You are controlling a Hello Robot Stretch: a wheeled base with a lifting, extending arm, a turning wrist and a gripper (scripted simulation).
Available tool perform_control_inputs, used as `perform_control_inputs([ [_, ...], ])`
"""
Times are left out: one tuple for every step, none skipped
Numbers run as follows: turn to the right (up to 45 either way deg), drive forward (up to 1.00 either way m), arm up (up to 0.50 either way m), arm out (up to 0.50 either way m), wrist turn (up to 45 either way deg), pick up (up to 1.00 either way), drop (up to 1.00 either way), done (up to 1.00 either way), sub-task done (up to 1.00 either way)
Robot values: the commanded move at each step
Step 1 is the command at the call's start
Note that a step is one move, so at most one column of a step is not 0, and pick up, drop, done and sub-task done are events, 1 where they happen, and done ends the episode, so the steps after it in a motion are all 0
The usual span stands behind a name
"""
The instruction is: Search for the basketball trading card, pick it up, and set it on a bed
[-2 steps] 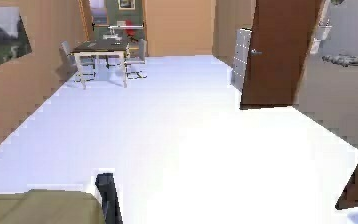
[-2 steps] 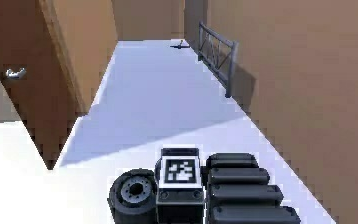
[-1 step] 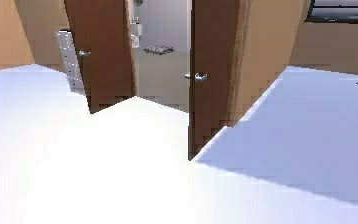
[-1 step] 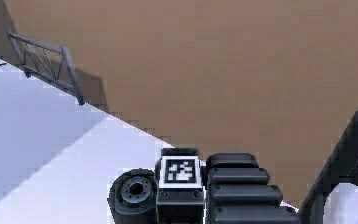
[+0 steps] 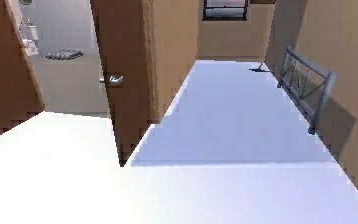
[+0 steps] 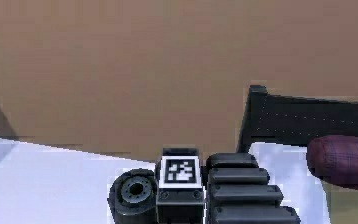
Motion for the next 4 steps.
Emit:
perform_control_inputs([
  [3.0,0.00,0.00,0.00,0.0,0.00,0.00,0.00,0.00],
  [-45.0,0.00,0.00,0.00,0.0,0.00,0.00,0.00,0.00],
  [-45.0,0.00,0.00,0.00,0.0,0.00,0.00,0.00,0.00],
  [-45.0,0.00,0.00,0.00,0.0,0.00,0.00,0.00,0.00],
])
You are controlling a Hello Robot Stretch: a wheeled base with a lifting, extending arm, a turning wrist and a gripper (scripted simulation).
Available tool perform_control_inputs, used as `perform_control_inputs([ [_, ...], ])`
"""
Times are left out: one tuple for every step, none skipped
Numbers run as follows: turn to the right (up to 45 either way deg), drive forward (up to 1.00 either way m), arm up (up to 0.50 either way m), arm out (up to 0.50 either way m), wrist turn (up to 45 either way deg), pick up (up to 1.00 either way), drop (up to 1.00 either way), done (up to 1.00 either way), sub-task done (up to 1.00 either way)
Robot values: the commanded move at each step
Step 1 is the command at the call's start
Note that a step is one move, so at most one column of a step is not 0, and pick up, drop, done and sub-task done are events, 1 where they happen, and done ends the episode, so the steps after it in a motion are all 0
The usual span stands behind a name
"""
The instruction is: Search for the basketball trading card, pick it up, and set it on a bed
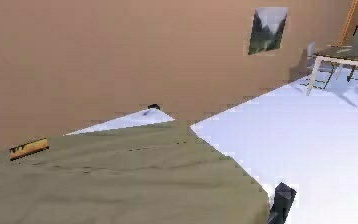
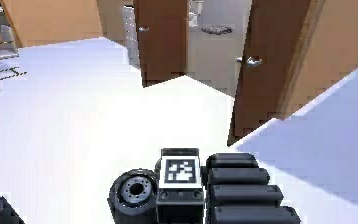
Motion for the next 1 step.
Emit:
perform_control_inputs([
  [-42.0,0.00,0.00,0.00,0.0,0.00,0.00,0.00,0.00],
])
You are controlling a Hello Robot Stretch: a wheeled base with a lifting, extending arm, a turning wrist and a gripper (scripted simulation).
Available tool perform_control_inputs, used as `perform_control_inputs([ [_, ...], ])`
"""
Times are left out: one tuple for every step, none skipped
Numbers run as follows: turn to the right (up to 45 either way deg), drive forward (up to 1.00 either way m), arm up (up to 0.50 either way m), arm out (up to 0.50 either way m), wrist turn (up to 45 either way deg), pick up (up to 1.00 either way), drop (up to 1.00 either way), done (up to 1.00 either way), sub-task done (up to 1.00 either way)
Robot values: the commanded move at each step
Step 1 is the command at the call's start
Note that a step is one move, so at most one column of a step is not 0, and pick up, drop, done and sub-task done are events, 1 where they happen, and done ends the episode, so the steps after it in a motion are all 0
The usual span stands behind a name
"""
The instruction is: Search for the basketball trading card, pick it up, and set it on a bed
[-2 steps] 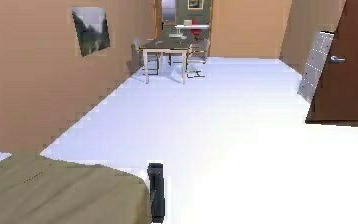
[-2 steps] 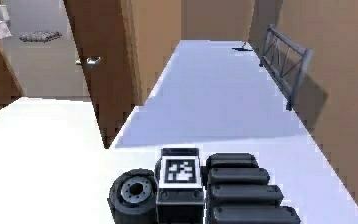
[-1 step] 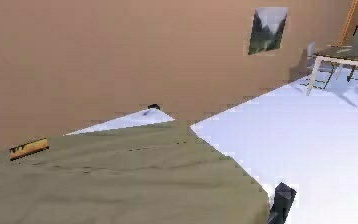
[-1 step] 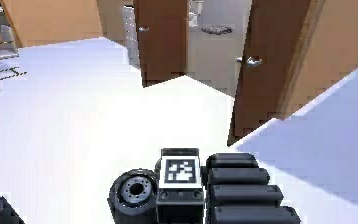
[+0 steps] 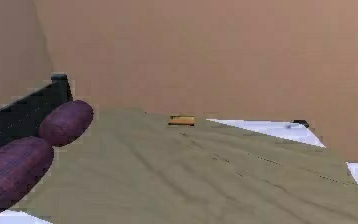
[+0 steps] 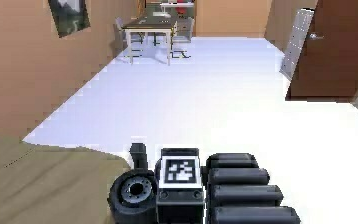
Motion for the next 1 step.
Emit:
perform_control_inputs([
  [-45.0,0.00,0.00,0.00,0.0,0.00,0.00,0.00,0.00],
])
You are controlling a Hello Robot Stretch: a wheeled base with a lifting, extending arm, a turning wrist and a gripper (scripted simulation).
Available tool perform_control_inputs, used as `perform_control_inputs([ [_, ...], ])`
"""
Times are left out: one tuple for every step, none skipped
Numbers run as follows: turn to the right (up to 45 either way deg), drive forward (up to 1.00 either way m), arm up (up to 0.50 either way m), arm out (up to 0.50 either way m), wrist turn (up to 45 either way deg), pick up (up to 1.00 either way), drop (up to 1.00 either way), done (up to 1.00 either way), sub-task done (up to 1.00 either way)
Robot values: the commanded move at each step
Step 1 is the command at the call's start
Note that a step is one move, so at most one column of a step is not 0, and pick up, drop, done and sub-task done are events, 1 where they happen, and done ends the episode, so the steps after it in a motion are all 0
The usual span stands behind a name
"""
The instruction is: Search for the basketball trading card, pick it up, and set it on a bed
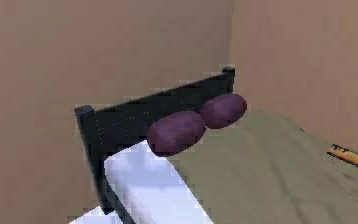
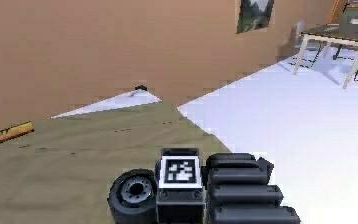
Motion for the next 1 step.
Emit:
perform_control_inputs([
  [-45.0,0.00,0.00,0.00,0.0,0.00,0.00,0.00,0.00],
])
